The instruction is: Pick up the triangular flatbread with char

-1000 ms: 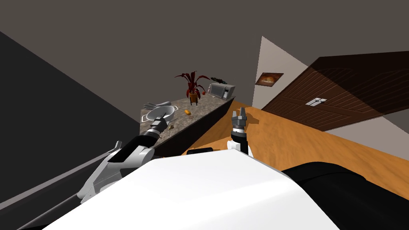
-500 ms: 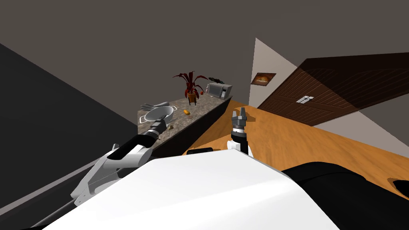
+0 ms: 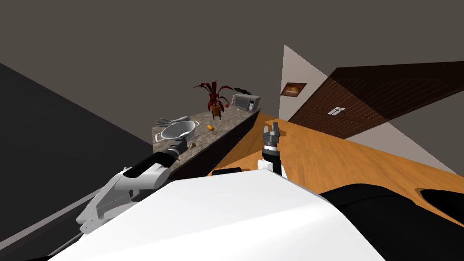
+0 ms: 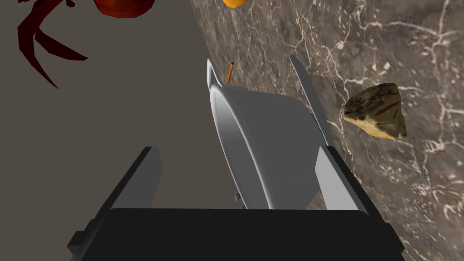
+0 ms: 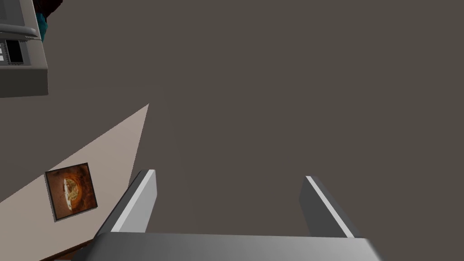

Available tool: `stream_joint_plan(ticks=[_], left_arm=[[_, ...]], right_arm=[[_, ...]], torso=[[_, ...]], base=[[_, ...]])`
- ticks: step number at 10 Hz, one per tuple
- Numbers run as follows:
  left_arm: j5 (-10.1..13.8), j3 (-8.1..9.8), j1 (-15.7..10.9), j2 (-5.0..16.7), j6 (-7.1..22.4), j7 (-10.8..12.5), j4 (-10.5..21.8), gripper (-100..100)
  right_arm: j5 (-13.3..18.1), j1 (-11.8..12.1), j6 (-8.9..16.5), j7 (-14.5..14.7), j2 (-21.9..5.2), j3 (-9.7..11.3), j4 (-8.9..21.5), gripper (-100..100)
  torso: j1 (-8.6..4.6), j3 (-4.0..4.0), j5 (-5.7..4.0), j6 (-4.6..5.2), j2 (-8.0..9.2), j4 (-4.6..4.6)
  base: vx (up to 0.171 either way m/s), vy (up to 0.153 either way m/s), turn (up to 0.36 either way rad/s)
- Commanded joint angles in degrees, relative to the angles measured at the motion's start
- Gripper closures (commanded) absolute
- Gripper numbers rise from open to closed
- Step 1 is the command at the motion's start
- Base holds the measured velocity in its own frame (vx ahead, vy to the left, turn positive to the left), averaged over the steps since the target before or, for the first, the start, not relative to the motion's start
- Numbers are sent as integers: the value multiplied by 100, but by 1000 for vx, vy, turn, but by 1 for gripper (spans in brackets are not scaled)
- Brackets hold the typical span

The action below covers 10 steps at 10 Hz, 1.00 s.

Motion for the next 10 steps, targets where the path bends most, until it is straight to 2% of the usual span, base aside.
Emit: stream_joint_plan(ticks=[1, 7, 9, 10], left_arm=[[79, 74, 0, 76, 286, 29, 7, -100], [276, 254, -49, 262, 1193, 70, 170, -100], [276, 254, -49, 262, 1335, 70, 170, -100], [337, 312, -64, 318, 1565, 80, 230, -100]], right_arm=[[0, 0, 0, 0, 0, 0, 0, 0], [0, 0, 0, 0, 0, 0, 0, 0], [0, 0, 0, 0, 0, 0, 0, 0], [0, 0, 0, 0, 0, 0, 0, 0]], torso=[[0, 0, 0, 0, 0, 0], [-4, -3, -1, 0, -6, -1], [-6, -4, -1, 0, -7, -1], [-7, -4, -2, -1, -7, -1]], base=[[-2, 17, -104], [2, 9, -76], [4, 3, -26], [9, -1, -83]])
